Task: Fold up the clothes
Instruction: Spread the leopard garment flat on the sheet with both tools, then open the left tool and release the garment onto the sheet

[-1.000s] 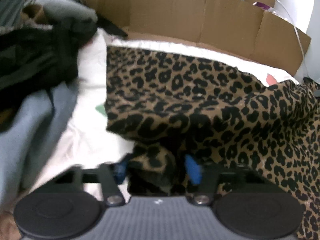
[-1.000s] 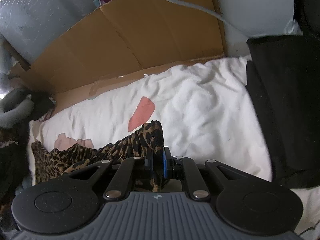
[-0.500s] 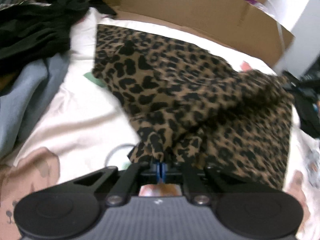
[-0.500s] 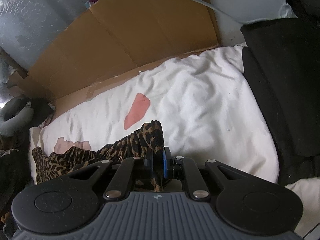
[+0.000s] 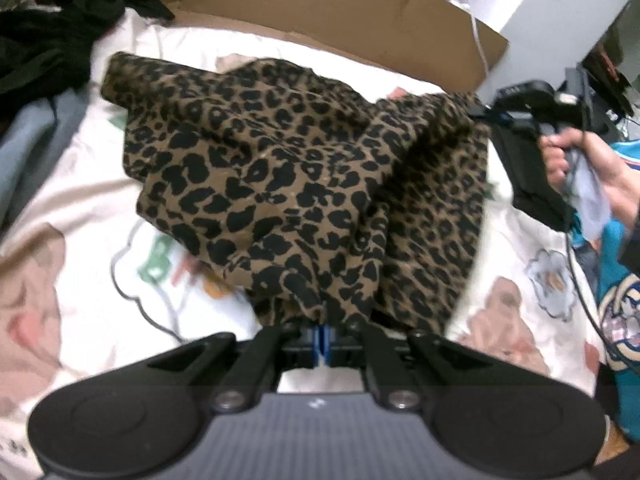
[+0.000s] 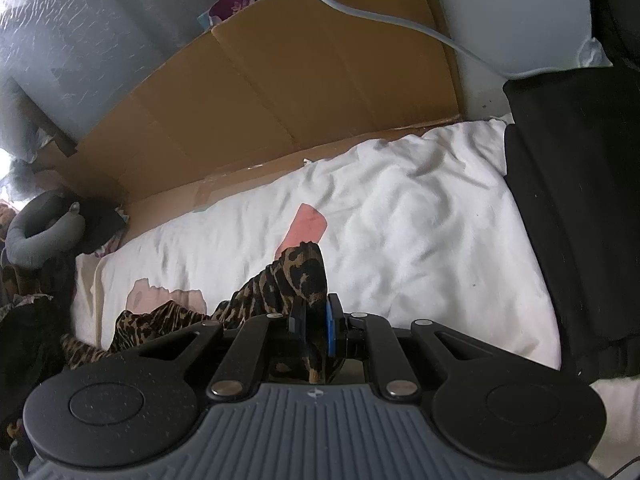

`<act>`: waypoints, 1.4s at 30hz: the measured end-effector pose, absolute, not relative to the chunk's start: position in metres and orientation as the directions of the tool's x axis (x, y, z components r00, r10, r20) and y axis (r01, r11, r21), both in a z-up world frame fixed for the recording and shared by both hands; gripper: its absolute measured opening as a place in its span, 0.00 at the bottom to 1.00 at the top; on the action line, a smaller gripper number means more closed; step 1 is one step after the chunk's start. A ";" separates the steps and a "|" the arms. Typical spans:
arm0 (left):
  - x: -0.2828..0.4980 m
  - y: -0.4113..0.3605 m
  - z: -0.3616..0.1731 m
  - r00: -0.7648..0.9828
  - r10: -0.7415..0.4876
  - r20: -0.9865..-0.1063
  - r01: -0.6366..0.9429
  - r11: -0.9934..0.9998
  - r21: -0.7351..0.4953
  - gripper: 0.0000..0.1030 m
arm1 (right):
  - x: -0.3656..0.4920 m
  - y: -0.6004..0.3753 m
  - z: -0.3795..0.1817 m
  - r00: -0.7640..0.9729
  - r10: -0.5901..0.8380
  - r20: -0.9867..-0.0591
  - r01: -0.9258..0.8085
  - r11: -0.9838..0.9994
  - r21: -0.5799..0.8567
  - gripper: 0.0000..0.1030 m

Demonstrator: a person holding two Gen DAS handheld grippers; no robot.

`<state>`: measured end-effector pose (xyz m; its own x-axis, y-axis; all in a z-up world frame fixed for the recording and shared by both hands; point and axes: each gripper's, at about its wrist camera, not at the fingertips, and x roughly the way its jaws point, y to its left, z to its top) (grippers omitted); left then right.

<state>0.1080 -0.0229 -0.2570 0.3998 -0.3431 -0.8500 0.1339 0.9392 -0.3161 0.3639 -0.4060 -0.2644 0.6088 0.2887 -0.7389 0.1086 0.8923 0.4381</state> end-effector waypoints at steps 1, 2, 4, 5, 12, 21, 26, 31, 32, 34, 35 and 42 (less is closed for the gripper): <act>0.106 -0.026 -0.258 0.393 -0.352 -0.850 0.130 0.936 -0.328 0.02 | 0.364 -0.406 -0.264 0.608 0.290 -0.739 0.107 0.892 0.438 0.08; 0.105 -0.028 -0.259 0.387 -0.359 -0.850 0.124 0.933 -0.337 0.02 | 0.364 -0.406 -0.264 0.608 0.292 -0.738 0.105 0.892 0.439 0.08; 0.102 -0.034 -0.262 0.372 -0.373 -0.850 0.103 0.927 -0.362 0.02 | 0.364 -0.406 -0.263 0.607 0.294 -0.738 0.102 0.892 0.440 0.08; 0.101 -0.037 -0.263 0.365 -0.381 -0.850 0.092 0.923 -0.374 0.02 | 0.364 -0.406 -0.263 0.607 0.295 -0.738 0.100 0.893 0.440 0.08; 0.086 -0.068 -0.263 0.326 -0.458 -0.827 0.085 0.886 -0.457 0.02 | 0.363 -0.406 -0.264 0.607 0.293 -0.739 0.096 0.896 0.433 0.08; 0.078 -0.099 -0.266 0.228 -0.502 -0.834 0.163 0.864 -0.475 0.05 | 0.363 -0.408 -0.259 0.621 0.290 -0.728 0.079 0.901 0.426 0.08; 0.092 -0.077 -0.259 0.252 -0.442 -0.861 0.151 0.897 -0.416 0.22 | 0.361 -0.409 -0.268 0.604 0.281 -0.746 0.095 0.904 0.417 0.08; 0.109 -0.060 -0.244 0.290 -0.394 -0.872 0.149 0.919 -0.366 0.31 | 0.360 -0.412 -0.273 0.593 0.276 -0.757 0.102 0.906 0.410 0.08; 0.113 -0.058 -0.241 0.293 -0.386 -0.874 0.151 0.922 -0.357 0.31 | 0.360 -0.412 -0.274 0.590 0.273 -0.760 0.106 0.907 0.408 0.08; 0.120 -0.055 -0.235 0.300 -0.371 -0.879 0.154 0.928 -0.339 0.33 | 0.360 -0.413 -0.275 0.588 0.271 -0.762 0.112 0.906 0.409 0.08; 0.124 -0.054 -0.231 0.307 -0.362 -0.880 0.163 0.931 -0.326 0.36 | 0.359 -0.412 -0.277 0.587 0.270 -0.763 0.113 0.906 0.407 0.08; 0.171 -0.046 -0.217 0.353 -0.280 -0.893 0.240 0.949 -0.202 0.44 | 0.358 -0.412 -0.282 0.576 0.267 -0.772 0.115 0.909 0.401 0.08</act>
<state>0.1712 -0.0456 -0.2174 0.3530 -0.2796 -0.8928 0.2401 0.9494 -0.2024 0.3575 -0.4118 -0.2824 0.5762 0.2673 -0.7723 0.1154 0.9089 0.4007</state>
